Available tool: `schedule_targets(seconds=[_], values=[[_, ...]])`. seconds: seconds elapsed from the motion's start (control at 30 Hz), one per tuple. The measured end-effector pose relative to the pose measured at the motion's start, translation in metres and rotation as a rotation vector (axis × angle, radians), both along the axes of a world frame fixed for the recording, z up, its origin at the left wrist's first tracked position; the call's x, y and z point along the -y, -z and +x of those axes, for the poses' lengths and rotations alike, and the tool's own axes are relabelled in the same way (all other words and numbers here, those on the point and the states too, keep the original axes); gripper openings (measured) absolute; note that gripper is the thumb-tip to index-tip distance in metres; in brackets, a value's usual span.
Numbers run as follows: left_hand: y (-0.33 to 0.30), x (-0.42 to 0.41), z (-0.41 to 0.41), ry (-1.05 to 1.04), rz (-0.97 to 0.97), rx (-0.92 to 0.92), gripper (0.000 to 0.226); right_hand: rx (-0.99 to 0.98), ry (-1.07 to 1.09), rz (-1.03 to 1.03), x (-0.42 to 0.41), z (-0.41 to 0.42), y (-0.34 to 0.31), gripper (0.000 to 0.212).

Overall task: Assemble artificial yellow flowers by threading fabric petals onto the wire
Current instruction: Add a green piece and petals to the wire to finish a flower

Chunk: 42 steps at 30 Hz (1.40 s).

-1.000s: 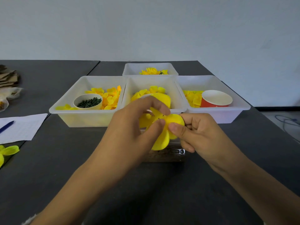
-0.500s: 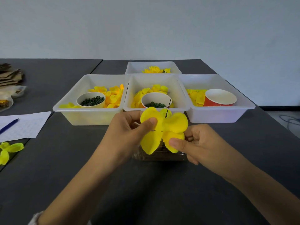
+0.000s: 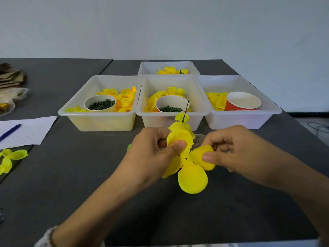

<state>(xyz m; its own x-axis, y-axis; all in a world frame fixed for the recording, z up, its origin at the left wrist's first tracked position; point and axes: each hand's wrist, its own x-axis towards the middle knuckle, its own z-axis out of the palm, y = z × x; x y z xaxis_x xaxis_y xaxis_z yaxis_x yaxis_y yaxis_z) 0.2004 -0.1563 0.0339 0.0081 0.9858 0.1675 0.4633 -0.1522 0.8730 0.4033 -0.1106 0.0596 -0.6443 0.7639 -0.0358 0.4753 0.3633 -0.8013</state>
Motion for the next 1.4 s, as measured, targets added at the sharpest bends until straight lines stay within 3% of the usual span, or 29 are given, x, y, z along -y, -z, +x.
schedule_targets(seconds=[0.2, 0.43, 0.63, 0.83, 0.9, 1.03, 1.13, 1.23, 1.3, 1.4], values=[[0.001, 0.004, 0.007, 0.045, -0.008, -0.04, 0.033, 0.095, -0.12, -0.158, -0.003, -0.001, 0.002, 0.011], [0.003, 0.002, 0.005, 0.052, 0.004, -0.015, 0.028, -0.102, -0.019, -0.098, 0.004, -0.003, 0.01, 0.024], [0.004, 0.003, 0.003, 0.071, 0.012, -0.024, 0.024, -0.2, 0.007, -0.084, 0.008, -0.006, 0.017, 0.053], [0.004, 0.004, 0.003, 0.077, 0.02, 0.08, 0.034, -0.25, 0.02, -0.081, 0.009, -0.011, 0.019, 0.05], [0.005, 0.004, 0.003, 0.096, 0.02, 0.14, 0.037, -0.288, 0.007, -0.091, 0.011, -0.013, 0.02, 0.039], [0.003, 0.004, 0.005, 0.086, -0.017, 0.093, 0.031, -0.35, -0.058, -0.141, 0.015, -0.018, 0.023, 0.017], [0.002, 0.004, 0.001, 0.053, -0.068, 0.049, 0.046, -0.325, 0.001, -0.106, 0.012, -0.019, 0.029, 0.033], [0.001, 0.009, -0.006, -0.11, 0.049, -0.12, 0.048, -0.332, 0.047, -0.068, 0.01, -0.02, 0.029, 0.042], [-0.003, 0.017, -0.006, -0.24, 0.274, -0.184, 0.034, -0.323, 0.053, -0.047, 0.009, -0.021, 0.029, 0.038], [-0.015, 0.032, 0.002, -0.224, 0.541, -0.314, 0.02, -0.324, 0.056, -0.033, 0.008, -0.023, 0.029, 0.047]])
